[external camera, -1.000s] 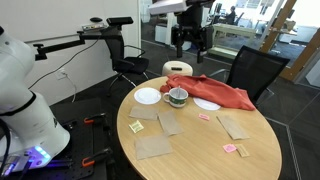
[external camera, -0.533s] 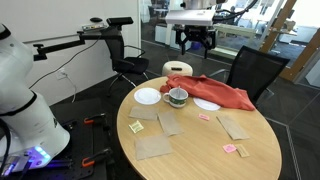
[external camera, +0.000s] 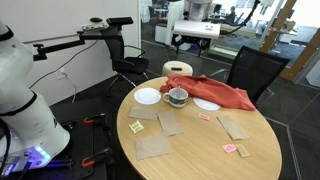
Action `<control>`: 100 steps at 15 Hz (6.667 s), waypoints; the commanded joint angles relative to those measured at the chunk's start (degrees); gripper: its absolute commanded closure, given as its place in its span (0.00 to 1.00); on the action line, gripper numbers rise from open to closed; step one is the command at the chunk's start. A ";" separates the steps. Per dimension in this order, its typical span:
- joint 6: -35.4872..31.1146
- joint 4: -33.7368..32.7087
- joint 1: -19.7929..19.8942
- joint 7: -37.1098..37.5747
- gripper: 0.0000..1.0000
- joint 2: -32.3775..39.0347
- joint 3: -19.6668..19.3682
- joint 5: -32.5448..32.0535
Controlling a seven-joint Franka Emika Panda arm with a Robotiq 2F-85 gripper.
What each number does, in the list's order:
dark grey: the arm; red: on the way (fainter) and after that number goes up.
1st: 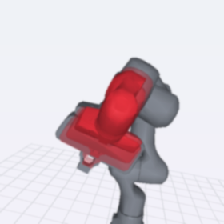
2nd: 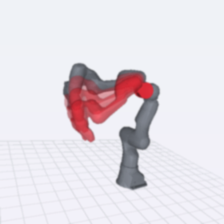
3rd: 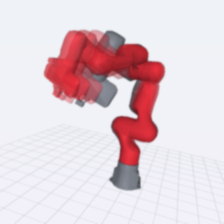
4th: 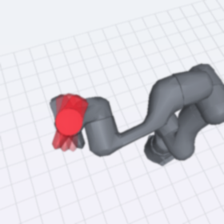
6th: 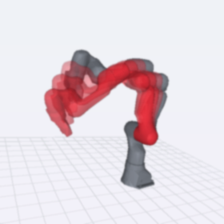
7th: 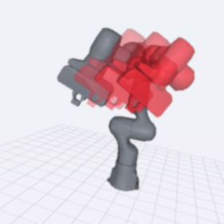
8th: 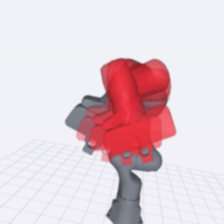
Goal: Remove the pen from the white mug
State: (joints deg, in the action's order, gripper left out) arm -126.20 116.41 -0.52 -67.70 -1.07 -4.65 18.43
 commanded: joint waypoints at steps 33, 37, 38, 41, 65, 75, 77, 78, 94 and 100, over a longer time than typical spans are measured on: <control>-12.68 -0.50 -1.11 10.33 0.00 17.87 10.24 -13.32; -15.87 -0.33 -1.63 11.74 0.00 19.55 10.23 -14.50; -17.08 -0.51 -1.92 13.02 0.00 20.24 10.07 -15.64; -18.74 -1.65 -2.05 16.00 0.00 22.70 10.47 -18.10; -18.85 -12.01 -0.51 18.43 0.44 36.34 11.96 -19.60; -19.93 -15.88 0.40 18.14 0.47 40.28 13.53 -18.76; -20.00 -16.95 0.47 18.07 0.45 41.17 13.87 -18.76; -19.91 -17.50 0.56 17.96 0.48 41.66 14.11 -18.72; -28.49 -8.26 4.45 18.05 0.97 33.45 15.72 -17.93; -34.42 1.15 10.69 14.64 0.97 22.41 21.27 -13.90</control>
State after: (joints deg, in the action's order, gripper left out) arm -157.99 110.48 6.90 -50.76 28.68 13.80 1.73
